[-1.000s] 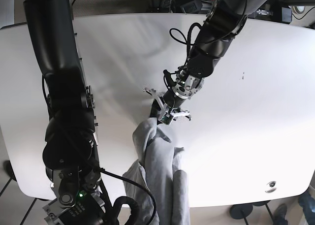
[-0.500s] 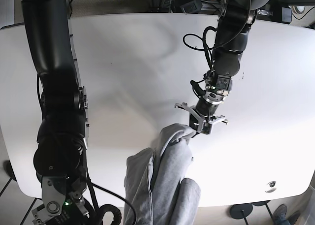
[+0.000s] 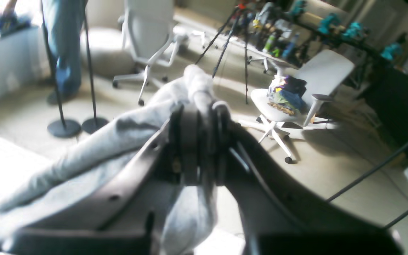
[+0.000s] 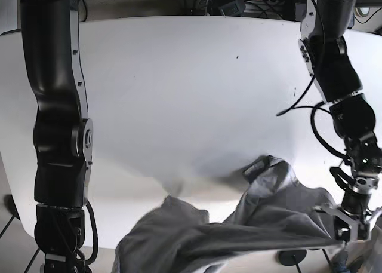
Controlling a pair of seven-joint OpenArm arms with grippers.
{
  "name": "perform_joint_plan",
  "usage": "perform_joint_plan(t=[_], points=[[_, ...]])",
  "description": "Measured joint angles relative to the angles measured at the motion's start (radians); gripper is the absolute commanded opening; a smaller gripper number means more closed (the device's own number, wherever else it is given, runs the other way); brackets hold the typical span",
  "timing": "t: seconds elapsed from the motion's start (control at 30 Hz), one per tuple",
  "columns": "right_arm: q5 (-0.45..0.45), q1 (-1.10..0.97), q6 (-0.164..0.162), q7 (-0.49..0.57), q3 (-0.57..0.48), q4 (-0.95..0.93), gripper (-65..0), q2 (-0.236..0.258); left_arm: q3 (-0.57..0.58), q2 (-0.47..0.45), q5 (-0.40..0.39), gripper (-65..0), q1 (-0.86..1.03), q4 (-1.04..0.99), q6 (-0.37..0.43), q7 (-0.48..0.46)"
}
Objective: Fold the T-shirt properly
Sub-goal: 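Spread the grey garment between both grippers and lower it onto the table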
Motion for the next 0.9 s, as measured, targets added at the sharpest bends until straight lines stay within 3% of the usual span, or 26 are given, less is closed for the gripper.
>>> perform_joint_plan(t=[0.2, 0.33, 0.47, 0.67, 0.9], points=[[0.005, -0.012, -0.007, -0.026, 0.106, -0.037, -62.9, 0.023, -0.005, -0.075, -0.008, -63.9, -0.206, 0.009, -0.001, 0.073], [0.027, -0.129, 0.014, -0.098, 0.151, 0.173, -62.9, 0.030, -0.056, -0.076, -0.008, -63.9, -0.159, 0.017, -0.004, 0.087], [0.020, -0.429, 0.021, -0.205, 0.215, 0.364, -62.9, 0.030, -0.147, -0.072, -0.005, -63.9, -0.031, 0.018, -0.063, 0.089], [0.027, -0.799, 0.027, -0.230, 0.288, 0.640, -62.9, -0.017, -0.241, -0.049, -0.010, -63.9, 0.233, 0.132, -0.082, 0.095], [0.245, -1.258, 0.011, -0.289, 0.286, 0.877, -62.9, -0.024, -0.382, 0.035, -0.138, -63.9, 0.654, 0.347, -0.079, 0.095]])
